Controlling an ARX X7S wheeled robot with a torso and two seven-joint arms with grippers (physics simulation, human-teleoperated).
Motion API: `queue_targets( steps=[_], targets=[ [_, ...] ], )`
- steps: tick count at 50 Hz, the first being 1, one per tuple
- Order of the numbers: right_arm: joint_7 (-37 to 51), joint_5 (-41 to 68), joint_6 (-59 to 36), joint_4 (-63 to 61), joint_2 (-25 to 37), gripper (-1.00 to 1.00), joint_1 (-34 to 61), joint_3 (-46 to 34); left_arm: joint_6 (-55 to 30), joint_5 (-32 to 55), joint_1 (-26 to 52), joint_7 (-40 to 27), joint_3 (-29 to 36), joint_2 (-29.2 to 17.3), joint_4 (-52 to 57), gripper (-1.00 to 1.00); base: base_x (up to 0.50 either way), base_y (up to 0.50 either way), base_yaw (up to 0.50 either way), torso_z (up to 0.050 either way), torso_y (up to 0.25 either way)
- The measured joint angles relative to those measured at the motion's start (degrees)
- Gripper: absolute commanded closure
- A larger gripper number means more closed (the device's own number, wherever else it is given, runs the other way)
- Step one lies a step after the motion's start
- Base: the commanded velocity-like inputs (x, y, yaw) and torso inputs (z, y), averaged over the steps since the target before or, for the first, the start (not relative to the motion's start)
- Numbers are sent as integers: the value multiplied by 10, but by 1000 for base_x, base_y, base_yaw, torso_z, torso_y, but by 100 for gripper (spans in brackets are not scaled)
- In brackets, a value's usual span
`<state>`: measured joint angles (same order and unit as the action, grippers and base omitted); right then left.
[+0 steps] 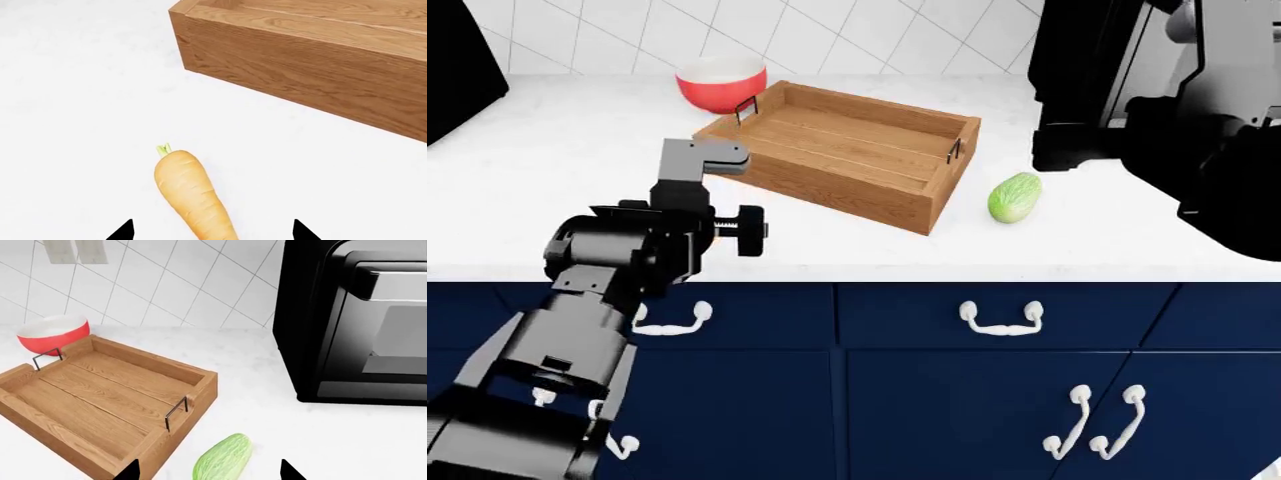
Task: Place the two vegetables and bowl onto the tray for setting up a vegetable dip station.
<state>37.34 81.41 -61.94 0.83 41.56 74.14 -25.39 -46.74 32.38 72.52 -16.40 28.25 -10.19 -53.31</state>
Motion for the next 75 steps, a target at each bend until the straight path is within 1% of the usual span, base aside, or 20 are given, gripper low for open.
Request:
queue_targets(
  steps=[27, 28, 43, 57, 68, 75],
  targets=[
    [-9, -7, 10, 4, 4, -100, -9, -3, 83, -25, 29, 35, 4, 32, -123, -100, 0, 0, 0, 0, 0],
    [-9, -7, 10, 4, 4, -100, -9, -3, 84, -25, 29, 35, 4, 32, -124, 100, 0, 0, 0, 0, 0],
    [-9, -9, 14, 4, 8, -100, -11, -3, 70, -11, 6, 9, -7, 14, -78, 100, 0, 0, 0, 0, 0],
    [-6, -7, 13, 2, 11, -100, -9, -3, 60, 4, -9, -40, -27, -7, -48, 100, 0, 0, 0, 0, 0],
    [-10, -12, 14, 7, 12, -100, -6, -7, 9, 25, -25, -90, -46, -44, 52, 100, 0, 0, 0, 0, 0],
    [-10, -11, 17, 9, 11, -100, -7, -6, -25, 34, -23, -106, -46, -70, 126, 100, 0, 0, 0, 0, 0]
  ],
)
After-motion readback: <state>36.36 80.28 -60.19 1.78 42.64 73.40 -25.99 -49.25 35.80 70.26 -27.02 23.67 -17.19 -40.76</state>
